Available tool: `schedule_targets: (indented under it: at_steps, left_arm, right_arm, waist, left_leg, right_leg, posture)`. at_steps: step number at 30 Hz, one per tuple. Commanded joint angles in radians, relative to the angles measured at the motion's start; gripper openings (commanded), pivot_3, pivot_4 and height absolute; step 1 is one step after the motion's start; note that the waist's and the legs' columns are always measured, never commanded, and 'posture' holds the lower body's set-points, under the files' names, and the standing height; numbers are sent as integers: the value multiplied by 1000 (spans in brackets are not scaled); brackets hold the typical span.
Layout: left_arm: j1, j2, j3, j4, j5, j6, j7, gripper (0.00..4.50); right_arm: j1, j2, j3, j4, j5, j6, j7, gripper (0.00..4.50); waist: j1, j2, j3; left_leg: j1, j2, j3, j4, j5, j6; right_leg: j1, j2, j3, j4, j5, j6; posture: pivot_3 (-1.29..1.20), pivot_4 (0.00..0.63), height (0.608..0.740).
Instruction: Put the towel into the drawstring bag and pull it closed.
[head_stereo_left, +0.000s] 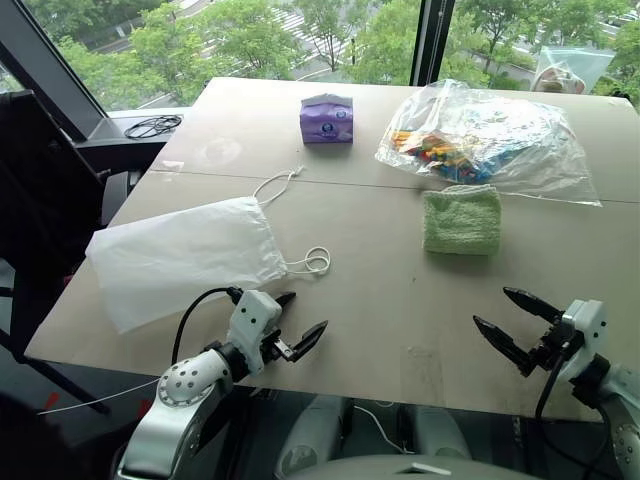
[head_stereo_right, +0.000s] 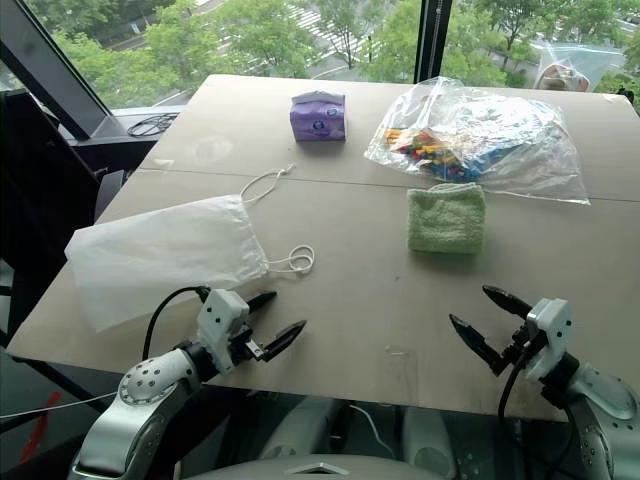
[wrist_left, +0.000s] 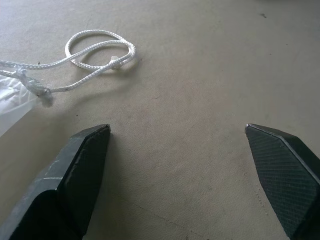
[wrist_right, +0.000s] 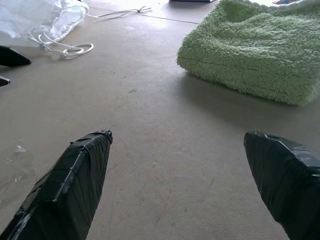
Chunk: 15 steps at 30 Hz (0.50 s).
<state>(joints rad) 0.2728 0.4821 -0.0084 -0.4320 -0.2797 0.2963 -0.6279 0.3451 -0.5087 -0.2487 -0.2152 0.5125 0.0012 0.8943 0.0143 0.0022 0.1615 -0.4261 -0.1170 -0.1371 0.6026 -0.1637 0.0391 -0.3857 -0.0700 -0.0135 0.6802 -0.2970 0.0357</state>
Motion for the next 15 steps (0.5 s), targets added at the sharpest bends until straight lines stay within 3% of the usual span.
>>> schedule_targets:
  at_steps: [1,15]
  left_arm:
    - [18,6,5,-36,-21,26,1,4457]
    - [19,0,-1,-59,-40,19,7,4457]
  right_arm:
    - [5,-19,-28,-6,15,-7,22,4500]
    - [-8,-35,-26,29,9,-19,54,4500]
  waist:
    - [0,0,0]
    - [0,0,0]
  left_leg:
    - [0,0,0,0,0,0]
    - [0,0,0,0,0,0]
  right_leg:
    - [0,0,0,0,0,0]
    - [0,0,0,0,0,0]
  posture:
    - [0,150,739]
    - [0,150,739]
